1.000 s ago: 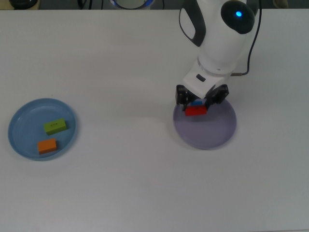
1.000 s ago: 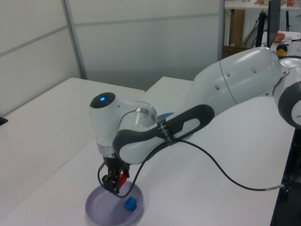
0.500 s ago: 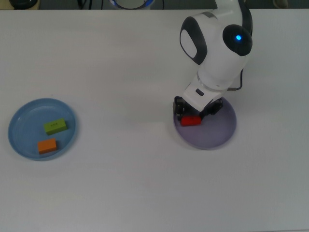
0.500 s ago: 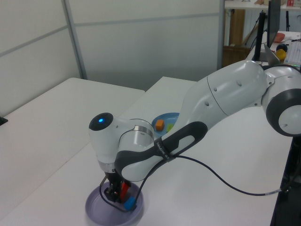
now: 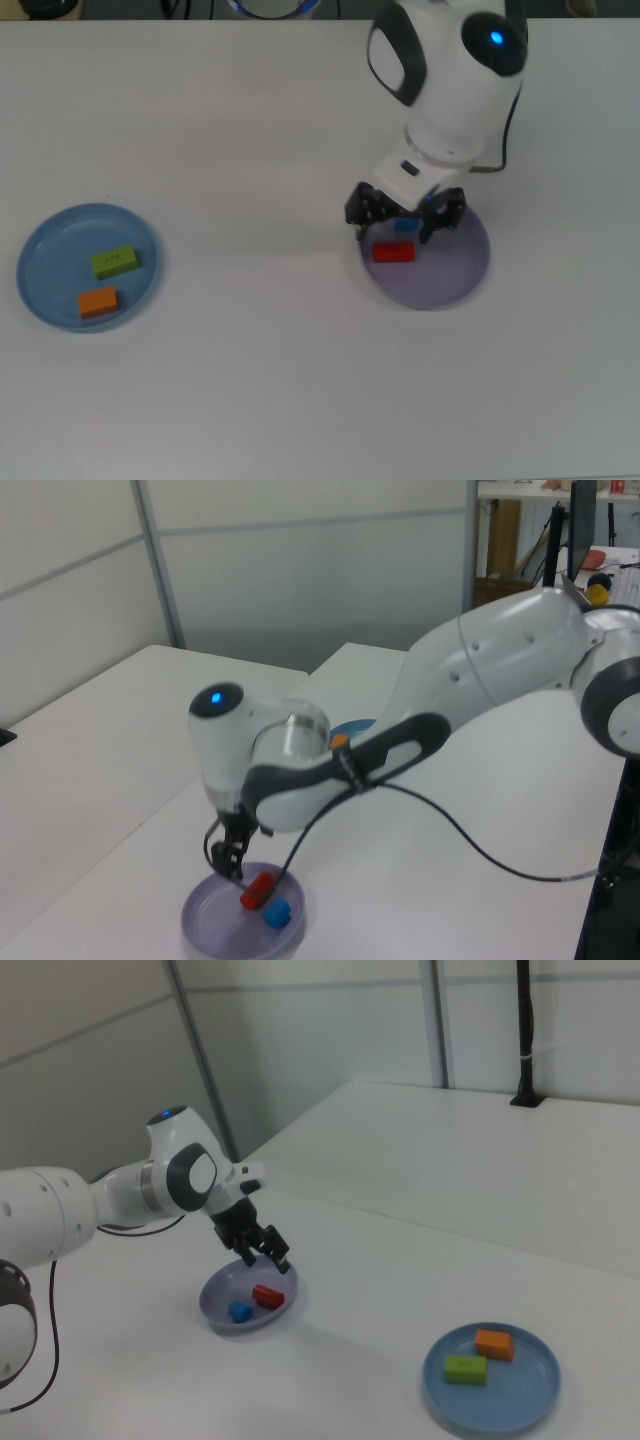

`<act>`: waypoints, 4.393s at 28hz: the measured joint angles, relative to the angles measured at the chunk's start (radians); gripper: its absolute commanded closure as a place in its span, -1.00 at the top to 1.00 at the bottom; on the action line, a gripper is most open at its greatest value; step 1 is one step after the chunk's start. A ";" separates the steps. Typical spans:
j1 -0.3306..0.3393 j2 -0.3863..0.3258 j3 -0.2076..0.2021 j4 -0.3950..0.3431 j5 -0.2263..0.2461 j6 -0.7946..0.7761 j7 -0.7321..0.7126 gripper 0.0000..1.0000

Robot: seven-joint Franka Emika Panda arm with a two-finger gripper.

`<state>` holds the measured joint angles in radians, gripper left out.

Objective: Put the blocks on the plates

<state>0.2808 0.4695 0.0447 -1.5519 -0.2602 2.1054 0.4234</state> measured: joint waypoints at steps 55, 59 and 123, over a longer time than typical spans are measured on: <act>-0.459 -0.504 -0.005 -0.179 0.316 -0.328 -0.445 1.00; -0.457 -0.504 -0.001 -0.172 0.300 -0.361 -0.451 1.00; -0.458 -0.456 -0.002 -0.109 0.271 -0.402 -0.451 1.00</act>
<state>-0.1768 0.0134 0.0426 -1.6613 0.0109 1.7039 -0.0279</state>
